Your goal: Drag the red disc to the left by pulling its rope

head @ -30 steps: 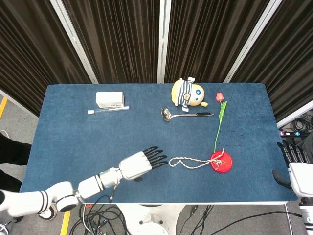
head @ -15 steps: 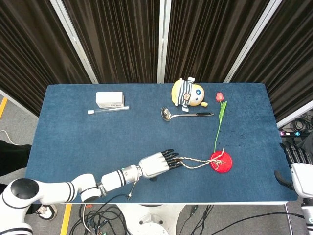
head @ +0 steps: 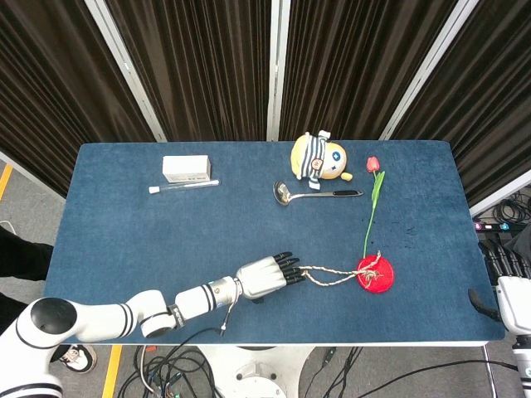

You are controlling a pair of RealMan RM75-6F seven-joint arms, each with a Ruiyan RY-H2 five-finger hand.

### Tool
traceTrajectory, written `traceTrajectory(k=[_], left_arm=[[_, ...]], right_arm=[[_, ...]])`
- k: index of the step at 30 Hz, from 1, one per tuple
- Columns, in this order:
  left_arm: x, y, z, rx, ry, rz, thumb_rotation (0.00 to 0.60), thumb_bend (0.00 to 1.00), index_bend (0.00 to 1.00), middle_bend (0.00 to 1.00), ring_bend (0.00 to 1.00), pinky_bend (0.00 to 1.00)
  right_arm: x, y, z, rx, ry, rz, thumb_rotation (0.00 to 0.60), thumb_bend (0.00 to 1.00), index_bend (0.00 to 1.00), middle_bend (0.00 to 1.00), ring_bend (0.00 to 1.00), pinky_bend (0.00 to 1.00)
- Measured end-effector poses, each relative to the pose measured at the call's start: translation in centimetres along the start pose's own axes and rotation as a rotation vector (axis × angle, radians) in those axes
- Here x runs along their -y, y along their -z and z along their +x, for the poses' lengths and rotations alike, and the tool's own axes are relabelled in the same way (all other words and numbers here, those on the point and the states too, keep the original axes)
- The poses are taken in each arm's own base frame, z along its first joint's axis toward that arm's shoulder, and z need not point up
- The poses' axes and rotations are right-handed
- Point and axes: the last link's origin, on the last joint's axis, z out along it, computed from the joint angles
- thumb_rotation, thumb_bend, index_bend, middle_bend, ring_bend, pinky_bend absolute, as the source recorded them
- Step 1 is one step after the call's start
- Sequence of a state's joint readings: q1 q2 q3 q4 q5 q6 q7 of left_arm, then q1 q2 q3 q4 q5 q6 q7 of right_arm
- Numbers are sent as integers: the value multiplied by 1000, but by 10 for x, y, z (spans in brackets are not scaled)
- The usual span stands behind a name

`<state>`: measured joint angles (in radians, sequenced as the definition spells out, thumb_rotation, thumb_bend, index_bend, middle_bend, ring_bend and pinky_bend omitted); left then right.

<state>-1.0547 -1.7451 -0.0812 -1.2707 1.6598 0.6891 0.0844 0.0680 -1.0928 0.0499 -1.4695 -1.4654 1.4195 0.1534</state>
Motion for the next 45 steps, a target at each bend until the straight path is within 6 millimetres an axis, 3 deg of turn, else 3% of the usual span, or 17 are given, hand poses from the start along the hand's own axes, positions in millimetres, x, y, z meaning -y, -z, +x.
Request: traceTrajectory(k=[7, 19, 26, 29, 33, 37, 41, 45], left_arm=[[2, -4, -2, 35, -16, 0, 600, 37, 107, 184, 0, 86], [5, -2, 4, 28, -33, 12, 600, 63, 107, 396, 2, 87], [7, -1, 3, 37, -39, 19, 600, 87, 107, 541, 96, 90], [8, -1, 6, 31, -39, 25, 600, 145, 115, 592, 142, 94], [10, 1, 9, 17, -36, 38, 600, 258, 243, 669, 230, 147], [11, 2, 10, 12, -40, 52, 600, 346, 475, 760, 350, 238], [13, 3, 10, 2, -48, 70, 600, 382, 627, 835, 449, 296], [16, 7, 12, -19, -40, 99, 600, 395, 710, 881, 505, 337]], right_arm=[[-2, 1, -1, -1, -1, -7, 600, 256, 0, 0, 0, 0], [-3, 1, -2, 3, -1, -10, 600, 257, 0, 0, 0, 0], [-3, 0, -4, 6, -1, -17, 600, 259, 0, 0, 0, 0], [-3, 0, -4, 6, -1, -18, 600, 259, 0, 0, 0, 0], [-3, 0, -4, 5, -2, -19, 600, 259, 0, 0, 0, 0], [-3, 0, -4, 6, -2, -18, 600, 259, 0, 0, 0, 0], [-2, -1, -4, 4, -3, -17, 600, 258, 0, 0, 0, 0], [-3, -1, -4, 5, -3, -19, 600, 259, 0, 0, 0, 0]])
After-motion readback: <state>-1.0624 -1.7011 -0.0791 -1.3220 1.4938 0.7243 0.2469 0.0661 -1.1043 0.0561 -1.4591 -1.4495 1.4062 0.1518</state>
